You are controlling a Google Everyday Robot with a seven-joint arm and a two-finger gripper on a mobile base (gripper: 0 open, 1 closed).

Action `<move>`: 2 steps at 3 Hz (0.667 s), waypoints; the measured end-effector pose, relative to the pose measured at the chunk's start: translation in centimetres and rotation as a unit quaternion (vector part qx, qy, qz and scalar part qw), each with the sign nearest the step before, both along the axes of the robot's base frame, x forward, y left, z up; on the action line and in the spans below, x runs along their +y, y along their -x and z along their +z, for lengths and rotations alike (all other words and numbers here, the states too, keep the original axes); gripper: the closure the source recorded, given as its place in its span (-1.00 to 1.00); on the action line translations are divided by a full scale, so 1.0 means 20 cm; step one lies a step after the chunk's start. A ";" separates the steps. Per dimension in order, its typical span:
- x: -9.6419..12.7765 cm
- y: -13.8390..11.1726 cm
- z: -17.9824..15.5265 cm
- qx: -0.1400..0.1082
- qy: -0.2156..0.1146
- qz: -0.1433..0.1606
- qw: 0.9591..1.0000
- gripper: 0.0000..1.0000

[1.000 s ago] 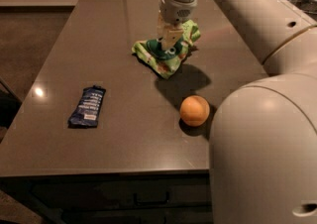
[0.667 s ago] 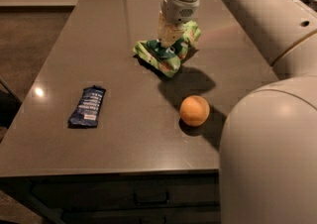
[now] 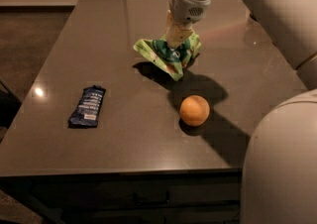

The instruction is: Move green rice chip bag near orange

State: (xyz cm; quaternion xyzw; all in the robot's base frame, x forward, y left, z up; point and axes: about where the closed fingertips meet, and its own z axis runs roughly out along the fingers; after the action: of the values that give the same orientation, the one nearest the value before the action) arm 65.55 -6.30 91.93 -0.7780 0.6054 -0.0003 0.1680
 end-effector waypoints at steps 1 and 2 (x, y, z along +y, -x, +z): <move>-0.09 0.08 0.04 0.010 0.002 -0.032 0.999 1.00; -0.16 0.16 0.07 0.021 0.009 -0.062 0.998 1.00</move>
Offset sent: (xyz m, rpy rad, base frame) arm -0.0704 -0.0593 0.0224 -0.0634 0.1071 -0.2237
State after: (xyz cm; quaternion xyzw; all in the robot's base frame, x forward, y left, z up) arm 62.37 -9.57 93.35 -0.7400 0.6561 -0.0005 0.1480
